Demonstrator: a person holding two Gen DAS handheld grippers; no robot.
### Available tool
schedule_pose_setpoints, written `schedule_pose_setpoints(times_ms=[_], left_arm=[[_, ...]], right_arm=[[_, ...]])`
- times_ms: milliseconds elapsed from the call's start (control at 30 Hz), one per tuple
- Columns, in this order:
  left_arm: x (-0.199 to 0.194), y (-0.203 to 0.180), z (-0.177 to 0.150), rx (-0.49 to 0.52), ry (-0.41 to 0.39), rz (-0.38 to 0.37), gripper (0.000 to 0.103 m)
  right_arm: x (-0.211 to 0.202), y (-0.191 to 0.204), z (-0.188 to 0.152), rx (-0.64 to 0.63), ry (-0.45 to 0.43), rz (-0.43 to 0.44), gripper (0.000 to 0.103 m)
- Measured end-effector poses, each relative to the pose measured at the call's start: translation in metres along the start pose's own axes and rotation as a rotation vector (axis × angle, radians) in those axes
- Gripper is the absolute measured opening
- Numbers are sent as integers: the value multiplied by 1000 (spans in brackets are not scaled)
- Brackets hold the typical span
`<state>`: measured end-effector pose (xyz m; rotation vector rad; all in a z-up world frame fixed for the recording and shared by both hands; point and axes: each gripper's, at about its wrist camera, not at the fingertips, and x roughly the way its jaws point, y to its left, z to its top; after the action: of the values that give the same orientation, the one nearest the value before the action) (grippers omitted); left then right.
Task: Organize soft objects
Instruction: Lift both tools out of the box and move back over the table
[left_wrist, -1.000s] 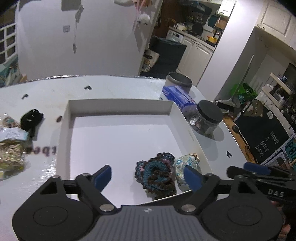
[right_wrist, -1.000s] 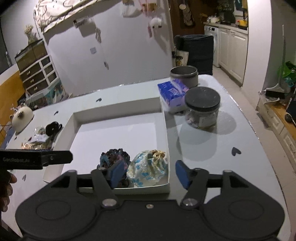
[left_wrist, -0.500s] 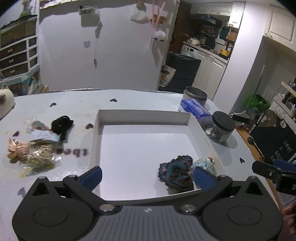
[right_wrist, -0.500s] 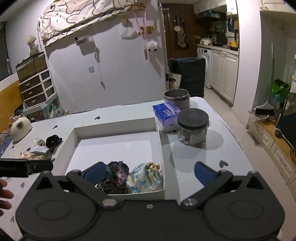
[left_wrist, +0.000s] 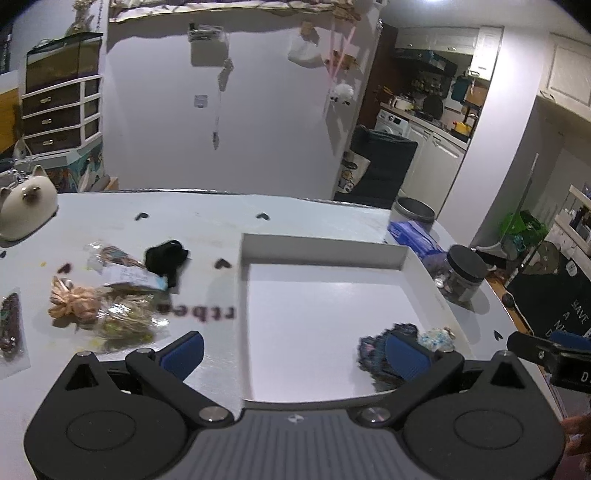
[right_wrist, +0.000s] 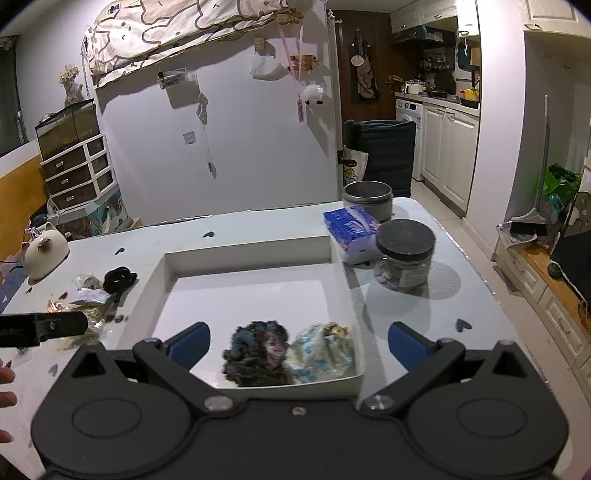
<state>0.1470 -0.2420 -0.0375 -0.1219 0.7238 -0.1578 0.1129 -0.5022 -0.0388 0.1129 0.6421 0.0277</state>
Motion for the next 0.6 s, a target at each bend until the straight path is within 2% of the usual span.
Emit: schedule_pose_setpoints(times_ms=[233,600], left_arm=[[-9,52,13,-6,-19,13,103],[-19,149,38,-4,-52,51,103]], right_arm=[[8,45,4,5,-2,3,103],[29,138,11,6,-14,10,103]])
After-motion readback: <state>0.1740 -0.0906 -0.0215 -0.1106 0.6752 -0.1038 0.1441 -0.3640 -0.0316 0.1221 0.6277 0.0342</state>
